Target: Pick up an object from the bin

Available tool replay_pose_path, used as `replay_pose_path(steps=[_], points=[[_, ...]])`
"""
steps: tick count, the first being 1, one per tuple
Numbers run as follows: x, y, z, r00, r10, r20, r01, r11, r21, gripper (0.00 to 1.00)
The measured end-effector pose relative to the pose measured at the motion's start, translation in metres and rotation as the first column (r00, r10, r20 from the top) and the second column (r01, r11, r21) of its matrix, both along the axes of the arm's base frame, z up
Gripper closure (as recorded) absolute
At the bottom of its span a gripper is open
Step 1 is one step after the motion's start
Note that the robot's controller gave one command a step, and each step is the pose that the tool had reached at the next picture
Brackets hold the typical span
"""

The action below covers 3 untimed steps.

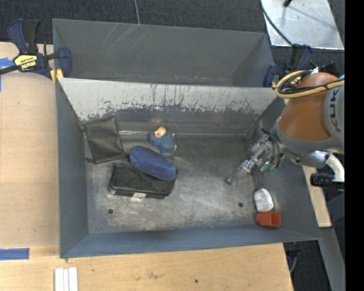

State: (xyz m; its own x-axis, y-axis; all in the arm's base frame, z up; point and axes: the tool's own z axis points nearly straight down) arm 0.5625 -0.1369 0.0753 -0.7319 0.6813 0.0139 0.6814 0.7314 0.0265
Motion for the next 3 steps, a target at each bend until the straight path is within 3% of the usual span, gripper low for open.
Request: replay_pose_path(steps=[1, 2, 3], points=[[-0.005, 0.0, 0.005, 1.0, -0.03, 0.002, 0.03, 1.0, -0.002, 0.0], [-0.01, -0.015, 0.005, 0.999, -0.048, 0.001, 0.048, 0.999, -0.025, 1.0], [-0.01, -0.008, 0.174, 0.993, -0.121, 0.004, 0.121, 0.992, -0.03, 1.0]])
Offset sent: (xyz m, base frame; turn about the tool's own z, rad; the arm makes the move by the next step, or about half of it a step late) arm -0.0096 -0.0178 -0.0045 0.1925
